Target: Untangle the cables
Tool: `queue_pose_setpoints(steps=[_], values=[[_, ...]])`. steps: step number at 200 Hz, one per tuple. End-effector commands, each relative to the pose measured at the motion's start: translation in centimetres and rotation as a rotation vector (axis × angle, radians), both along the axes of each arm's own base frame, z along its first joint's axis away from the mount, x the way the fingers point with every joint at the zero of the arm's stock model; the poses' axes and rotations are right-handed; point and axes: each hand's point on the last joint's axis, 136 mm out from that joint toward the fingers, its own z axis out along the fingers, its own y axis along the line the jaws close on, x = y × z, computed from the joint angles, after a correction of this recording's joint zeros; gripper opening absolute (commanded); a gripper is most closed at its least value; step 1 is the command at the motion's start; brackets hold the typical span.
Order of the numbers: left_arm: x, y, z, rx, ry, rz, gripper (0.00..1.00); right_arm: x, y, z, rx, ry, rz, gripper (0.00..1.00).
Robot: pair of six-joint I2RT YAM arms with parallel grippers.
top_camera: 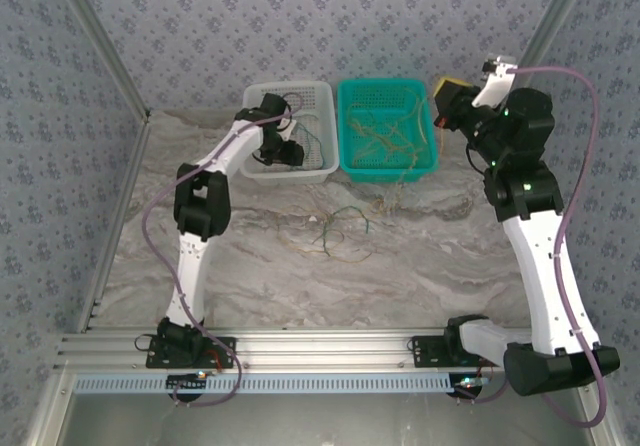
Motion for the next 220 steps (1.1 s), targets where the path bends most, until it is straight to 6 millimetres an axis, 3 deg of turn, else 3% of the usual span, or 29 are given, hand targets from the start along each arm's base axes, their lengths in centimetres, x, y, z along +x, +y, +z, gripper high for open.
queue_pose_setpoints(steps=[1, 11, 40, 71, 96, 122, 126, 130, 150, 159, 182, 201, 220], values=[[-0.6, 0.3, 11.4, -0.038, -0.245, 0.037, 0.63, -0.9, 1.0, 5.0, -0.016, -0.120, 0.058, 0.00], [-1.2, 1.1, 14.0, -0.057, -0.314, 0.083, 0.79, -0.7, 1.4, 7.0, -0.022, -0.174, 0.075, 0.00], [-4.3, 3.5, 18.0, -0.120, -0.478, 0.200, 0.80, 1.3, 2.6, 12.8, -0.035, -0.318, 0.121, 0.00], [-7.7, 5.0, 17.7, -0.132, -0.544, 0.240, 0.79, 4.8, 4.1, 17.6, -0.052, -0.433, 0.175, 0.00], [-10.0, 5.5, 16.7, -0.143, -0.559, 0.241, 0.79, 10.3, 3.7, 17.2, -0.085, -0.461, 0.096, 0.00], [-12.1, 5.9, 16.2, -0.156, -0.569, 0.232, 0.80, 16.6, 2.7, 13.0, -0.113, -0.405, -0.003, 0.00], [-12.4, 6.0, 16.2, -0.158, -0.575, 0.232, 0.81, 17.5, 2.7, 12.1, -0.116, -0.388, -0.009, 0.00], [-12.7, 6.2, 16.3, -0.156, -0.584, 0.235, 0.88, 18.4, 2.6, 11.2, -0.121, -0.370, -0.013, 0.00], [-14.0, 7.0, 17.5, -0.161, -0.654, 0.251, 0.90, 21.7, 3.1, 6.2, -0.135, -0.258, -0.001, 0.00], [-14.4, 7.7, 18.1, -0.159, -0.694, 0.273, 0.96, 22.8, 3.4, 3.7, -0.135, -0.196, 0.011, 0.00], [-14.8, 8.4, 18.8, -0.170, -0.753, 0.292, 0.99, 24.4, 5.0, -2.6, -0.149, -0.064, 0.062, 0.00], [-14.9, 8.1, 19.2, -0.214, -0.792, 0.280, 0.98, 24.0, 6.4, -7.4, -0.176, 0.014, 0.080, 0.00], [-14.9, 8.8, 18.2, -0.200, -0.808, 0.312, 0.99, 23.0, 6.8, -11.7, -0.226, 0.056, 0.054, 0.00]])
